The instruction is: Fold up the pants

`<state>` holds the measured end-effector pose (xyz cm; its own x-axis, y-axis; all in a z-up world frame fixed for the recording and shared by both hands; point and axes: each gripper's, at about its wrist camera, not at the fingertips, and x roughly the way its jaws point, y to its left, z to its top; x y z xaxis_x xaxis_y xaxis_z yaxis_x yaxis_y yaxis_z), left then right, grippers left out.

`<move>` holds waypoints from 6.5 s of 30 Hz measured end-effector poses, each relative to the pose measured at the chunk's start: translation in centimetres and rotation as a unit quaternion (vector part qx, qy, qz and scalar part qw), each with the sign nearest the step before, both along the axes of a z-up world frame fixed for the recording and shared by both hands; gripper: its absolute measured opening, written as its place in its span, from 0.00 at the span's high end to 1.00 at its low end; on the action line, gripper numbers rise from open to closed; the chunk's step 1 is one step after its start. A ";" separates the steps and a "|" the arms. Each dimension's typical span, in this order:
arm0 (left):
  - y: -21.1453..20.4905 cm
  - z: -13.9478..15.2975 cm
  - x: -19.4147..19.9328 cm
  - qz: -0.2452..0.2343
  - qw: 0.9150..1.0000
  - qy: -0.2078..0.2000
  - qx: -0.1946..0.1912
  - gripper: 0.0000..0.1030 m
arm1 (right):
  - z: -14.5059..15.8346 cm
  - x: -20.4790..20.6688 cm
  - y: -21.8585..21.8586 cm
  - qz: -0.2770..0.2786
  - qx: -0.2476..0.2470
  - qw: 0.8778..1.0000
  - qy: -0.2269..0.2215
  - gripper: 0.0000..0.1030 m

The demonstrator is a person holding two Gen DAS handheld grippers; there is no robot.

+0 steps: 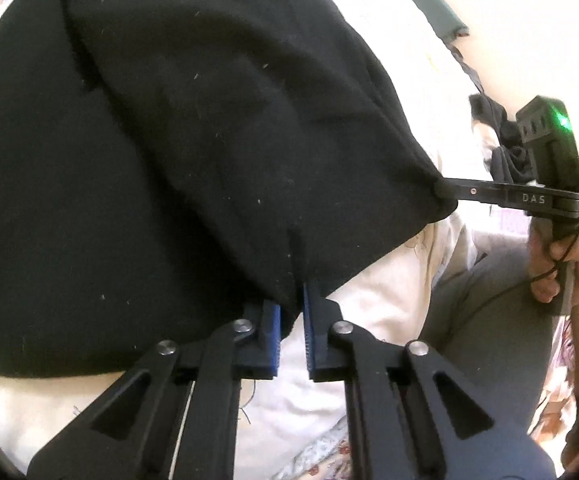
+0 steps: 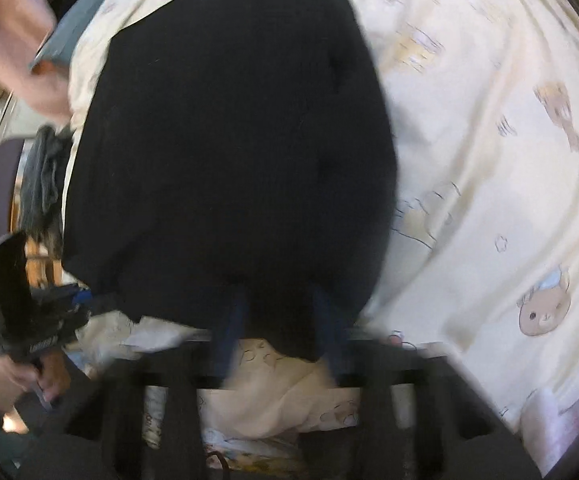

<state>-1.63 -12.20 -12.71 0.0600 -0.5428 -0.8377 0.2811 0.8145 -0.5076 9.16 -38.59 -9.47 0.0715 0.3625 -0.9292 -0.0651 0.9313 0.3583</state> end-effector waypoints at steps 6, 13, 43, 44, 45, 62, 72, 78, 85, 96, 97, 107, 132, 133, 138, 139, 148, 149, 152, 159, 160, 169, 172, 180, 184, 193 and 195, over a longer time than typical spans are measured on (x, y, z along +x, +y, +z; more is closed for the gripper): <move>-0.5 0.9 -0.6 -0.024 1.000 -0.002 -0.019 0.96 | 5.6 -1.8 -2.5 -0.024 0.024 0.998 -0.046 0.96; -3.6 0.2 -2.2 -0.082 0.996 -0.013 0.015 0.91 | 0.5 -0.9 -2.2 -0.013 -0.116 0.992 0.039 0.93; -4.6 -3.1 -1.2 -0.046 0.997 0.025 0.053 0.63 | -1.9 7.6 -2.8 -0.100 -0.127 0.984 -0.077 0.96; -4.4 -2.9 -1.2 -0.042 0.997 0.028 0.051 0.63 | -2.3 7.5 -2.6 -0.098 -0.130 0.984 -0.067 0.96; -4.2 -2.5 -1.3 -0.041 0.997 0.030 0.053 0.63 | -2.2 7.7 -3.3 -0.088 -0.137 0.985 -0.055 0.93; -4.3 -4.4 1.3 -0.026 0.996 0.003 0.085 0.41 | -5.8 15.6 -2.1 -0.090 -0.088 0.990 -0.058 0.89; 4.2 3.6 7.9 0.100 0.992 -0.047 0.064 0.32 | 0.6 20.7 -4.8 -0.082 -0.057 0.986 -0.135 0.85; 12.7 2.8 19.6 0.238 0.966 -0.054 0.081 0.32 | 0.1 27.2 -4.9 -0.112 0.007 0.985 -0.134 0.45; 14.9 -1.4 26.9 0.278 0.957 -0.056 0.056 0.39 | -4.4 34.4 -5.8 -0.149 0.032 0.982 -0.107 0.39; 12.3 1.8 29.6 0.235 0.957 -0.147 0.083 0.98 | -1.2 34.3 -3.9 -0.057 0.058 0.973 -0.215 0.98; 12.6 3.0 28.7 0.232 0.957 -0.162 0.067 0.98 | -0.6 34.3 -3.8 -0.050 0.059 0.971 -0.227 0.98; 15.7 3.6 26.8 0.289 0.938 -0.186 0.051 0.96 | 0.8 37.1 -1.6 -0.028 0.046 0.964 -0.259 0.98; -3.3 -5.1 15.9 -0.027 0.976 -0.095 0.196 0.36 | -4.4 12.2 0.1 -0.083 0.068 0.994 0.012 0.44; -3.0 -4.9 16.1 -0.016 0.977 -0.089 0.192 0.36 | -5.4 11.8 -1.2 -0.112 0.047 0.992 0.022 0.48; -0.6 -2.1 15.4 0.025 0.982 -0.071 0.171 0.36 | -2.9 10.5 -4.2 -0.152 -0.065 0.986 -0.032 0.54; 0.3 -1.1 14.9 0.040 0.983 -0.070 0.165 0.35 | -1.8 10.1 -4.1 -0.146 -0.080 0.985 -0.047 0.50; 6.4 6.7 8.3 0.136 0.971 -0.149 0.131 0.10 | 3.2 0.6 1.3 -0.120 0.181 0.975 -0.054 0.22; 7.1 7.0 7.7 0.143 0.969 -0.155 0.131 0.10 | 2.7 -0.4 2.1 -0.121 0.204 0.970 -0.044 0.20; 8.9 7.8 5.9 0.161 0.966 -0.159 0.123 0.10 | 0.8 -3.6 4.7 -0.131 0.235 0.963 -0.007 0.19; 7.4 9.6 5.0 0.158 0.961 -0.194 0.121 0.10 | -5.8 -6.5 7.2 -0.215 0.237 0.945 0.064 0.19; 7.4 9.6 4.8 0.158 0.960 -0.195 0.125 0.10 | -6.1 -6.5 7.2 -0.229 0.238 0.942 0.061 0.18; 8.1 9.5 4.8 0.170 0.963 -0.177 0.109 0.10 | -5.1 -5.3 5.9 -0.293 0.213 0.932 -0.013 0.21; 8.5 9.3 4.9 0.180 0.964 -0.168 0.098 0.10 | -3.8 -3.9 3.3 -0.322 0.176 0.929 -0.051 0.21; 8.2 8.1 5.4 0.184 0.965 -0.158 0.102 0.10 | -3.8 -2.7 -2.2 -0.428 0.161 0.885 -0.086 0.32; 8.0 7.4 5.7 0.192 0.962 -0.162 0.109 0.10 | -3.0 -2.4 -1.8 -0.421 0.114 0.893 -0.111 0.70; 6.9 6.4 7.8 0.189 0.965 -0.131 0.126 0.10 | 1.8 -4.1 0.0 -0.360 0.091 0.908 -0.192 0.93; 5.8 6.6 9.7 0.186 0.965 -0.119 0.141 0.10 | 3.2 -4.3 0.6 -0.329 0.082 0.917 -0.212 0.93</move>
<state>8.12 -6.35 -6.09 0.4155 -0.1993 -0.8875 0.0236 0.9777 -0.2085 4.85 -37.94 -6.25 0.6665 0.2438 -0.7045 0.3258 0.7547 0.5694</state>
